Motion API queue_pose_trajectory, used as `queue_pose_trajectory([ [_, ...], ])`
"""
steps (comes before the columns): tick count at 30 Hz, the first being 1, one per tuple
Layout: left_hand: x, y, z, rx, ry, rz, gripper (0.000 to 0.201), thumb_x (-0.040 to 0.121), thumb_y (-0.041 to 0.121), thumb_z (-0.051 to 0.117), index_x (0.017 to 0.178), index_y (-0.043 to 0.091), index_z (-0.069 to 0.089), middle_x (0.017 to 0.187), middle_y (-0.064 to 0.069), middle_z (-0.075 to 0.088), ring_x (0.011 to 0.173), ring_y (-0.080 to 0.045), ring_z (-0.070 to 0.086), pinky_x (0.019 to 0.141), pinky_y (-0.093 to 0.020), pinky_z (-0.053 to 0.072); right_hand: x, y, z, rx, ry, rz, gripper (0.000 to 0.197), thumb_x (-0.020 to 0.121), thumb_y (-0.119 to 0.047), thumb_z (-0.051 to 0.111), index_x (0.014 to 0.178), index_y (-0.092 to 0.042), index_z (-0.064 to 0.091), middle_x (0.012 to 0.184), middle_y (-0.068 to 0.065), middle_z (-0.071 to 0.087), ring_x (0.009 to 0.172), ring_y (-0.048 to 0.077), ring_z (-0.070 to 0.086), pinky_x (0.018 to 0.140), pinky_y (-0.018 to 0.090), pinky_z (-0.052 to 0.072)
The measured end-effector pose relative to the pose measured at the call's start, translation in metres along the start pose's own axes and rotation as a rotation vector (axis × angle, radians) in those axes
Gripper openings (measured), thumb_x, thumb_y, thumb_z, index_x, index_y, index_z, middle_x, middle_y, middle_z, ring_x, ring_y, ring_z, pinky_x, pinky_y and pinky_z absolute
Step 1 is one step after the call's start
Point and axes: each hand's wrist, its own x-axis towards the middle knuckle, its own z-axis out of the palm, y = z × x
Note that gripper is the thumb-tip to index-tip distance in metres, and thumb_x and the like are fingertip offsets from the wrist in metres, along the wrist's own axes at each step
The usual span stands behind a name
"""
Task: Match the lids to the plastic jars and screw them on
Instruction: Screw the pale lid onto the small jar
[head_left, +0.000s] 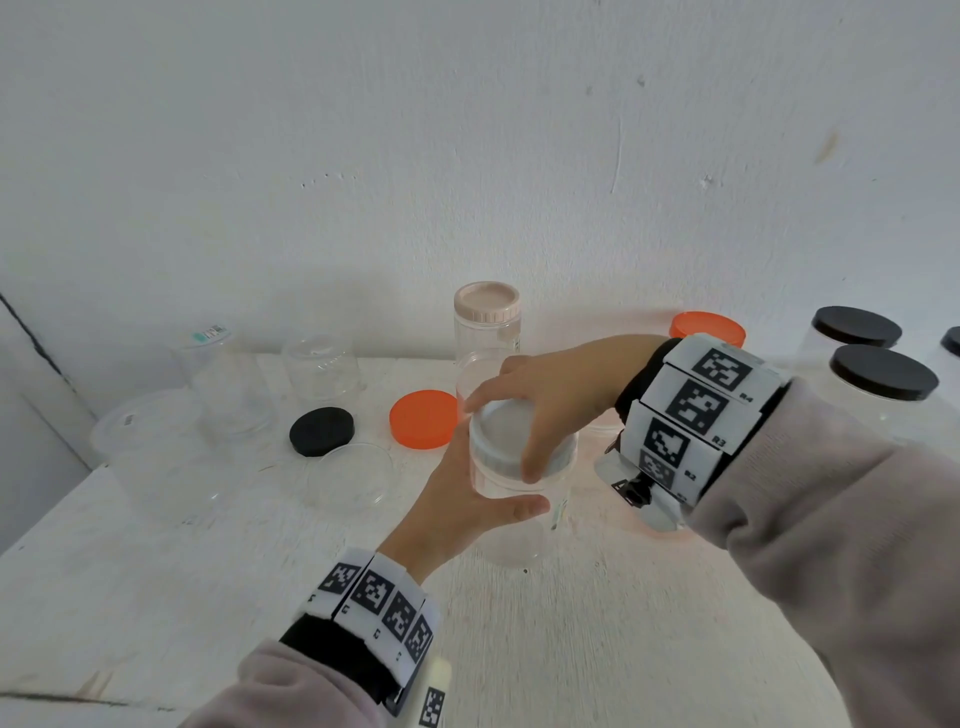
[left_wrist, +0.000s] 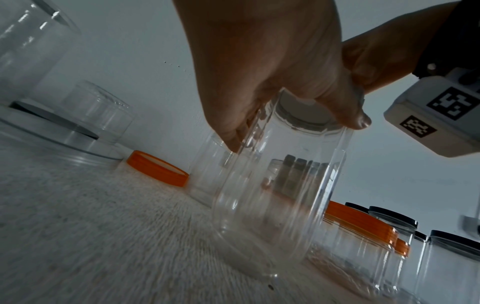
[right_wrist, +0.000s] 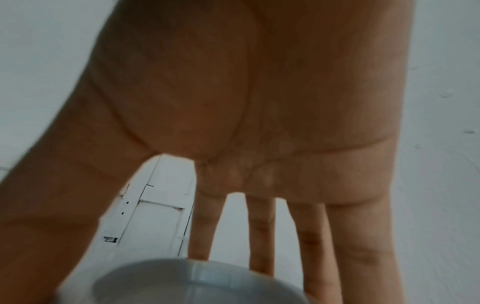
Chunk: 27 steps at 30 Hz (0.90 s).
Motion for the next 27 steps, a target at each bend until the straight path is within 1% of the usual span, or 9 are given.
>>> queue_pose_trajectory([
  [4,-0.0007,0.0028,0.0007,0.004,-0.021,0.033,0.085,0.066,0.022,0.083,0.130,0.046,0.033,0.122,0.031,0.053,0.114,0.012,0.049,0.088,-0.008,0.043,0.0010,0.0018,0.0035,0.029,0.087,-0.001,0.075,0.071,-0.064,0.068,0.135,-0.040,0.038,0.106,-0.015,0.046,0.091,0.011,0.056,0.066,0.024,0.042],
  [7,-0.0001,0.0024,0.0002,-0.013,-0.015,0.014,0.088,0.064,0.025,0.083,0.132,0.045,0.031,0.126,0.026,0.051,0.112,0.015,0.048,0.083,-0.003,0.041,0.0008,-0.0010,0.0054,-0.018,0.134,0.070,0.078,0.069,-0.078,0.058,0.130,-0.034,0.040,0.089,-0.015,0.044,0.060,0.003,0.050,0.052,0.023,0.033],
  [9,0.0003,0.0007,-0.0005,-0.010,-0.013,0.000,0.091,0.063,0.028,0.084,0.134,0.045,0.029,0.130,0.021,0.048,0.113,0.014,0.048,0.084,-0.004,0.042,0.0017,-0.0012,0.0050,-0.027,0.117,0.076,0.082,0.067,-0.079,0.059,0.132,-0.033,0.038,0.098,-0.014,0.048,0.074,0.008,0.054,0.059,0.023,0.036],
  [12,0.0002,-0.0012,-0.0009,-0.009,-0.005,-0.008,0.093,0.065,0.027,0.085,0.136,0.042,0.029,0.133,0.018,0.048,0.116,0.010,0.048,0.090,-0.010,0.044,0.0006,-0.0009,0.0017,0.024,0.024,0.018,0.088,0.071,-0.057,0.073,0.142,-0.045,0.023,0.128,-0.011,0.040,0.116,0.017,0.044,0.089,0.033,0.042],
  [14,0.0003,-0.0021,-0.0007,-0.010,-0.004,-0.011,0.094,0.064,0.027,0.086,0.138,0.040,0.029,0.133,0.018,0.049,0.118,0.007,0.048,0.096,-0.017,0.044,-0.0005,-0.0005,0.0000,0.036,-0.005,-0.002,0.087,0.073,-0.048,0.075,0.142,-0.050,0.022,0.128,-0.012,0.036,0.122,0.019,0.042,0.096,0.038,0.044],
  [18,0.0001,-0.0021,-0.0005,-0.009,-0.004,-0.025,0.096,0.061,0.031,0.085,0.137,0.042,0.028,0.131,0.019,0.049,0.116,0.010,0.048,0.091,-0.014,0.044,0.0006,0.0009,0.0043,0.063,0.092,0.041,0.074,0.071,-0.068,0.066,0.133,-0.040,0.037,0.096,-0.017,0.044,0.070,0.005,0.054,0.059,0.023,0.041],
  [22,-0.0001,-0.0022,-0.0011,-0.006,-0.001,-0.031,0.092,0.062,0.033,0.085,0.134,0.045,0.029,0.129,0.024,0.048,0.111,0.018,0.046,0.081,-0.002,0.041,0.0025,-0.0007,0.0099,0.042,0.130,0.116,0.080,0.071,-0.079,0.055,0.131,-0.030,0.038,0.086,-0.014,0.043,0.059,0.005,0.047,0.052,0.023,0.035],
  [25,0.0007,-0.0029,-0.0011,-0.005,0.003,-0.044,0.096,0.060,0.035,0.085,0.138,0.042,0.028,0.131,0.022,0.048,0.118,0.009,0.047,0.090,-0.014,0.043,0.0013,-0.0002,0.0071,0.044,0.070,0.083,0.087,0.070,-0.071,0.064,0.141,-0.038,0.027,0.122,-0.007,0.047,0.095,0.017,0.055,0.078,0.031,0.046],
  [27,0.0005,-0.0032,-0.0008,0.003,0.002,-0.040,0.099,0.061,0.034,0.086,0.140,0.039,0.028,0.134,0.019,0.048,0.121,0.005,0.047,0.099,-0.024,0.043,-0.0009,-0.0003,0.0040,0.068,0.030,0.027,0.086,0.073,-0.056,0.071,0.143,-0.047,0.021,0.137,-0.008,0.037,0.120,0.021,0.044,0.096,0.040,0.044],
])
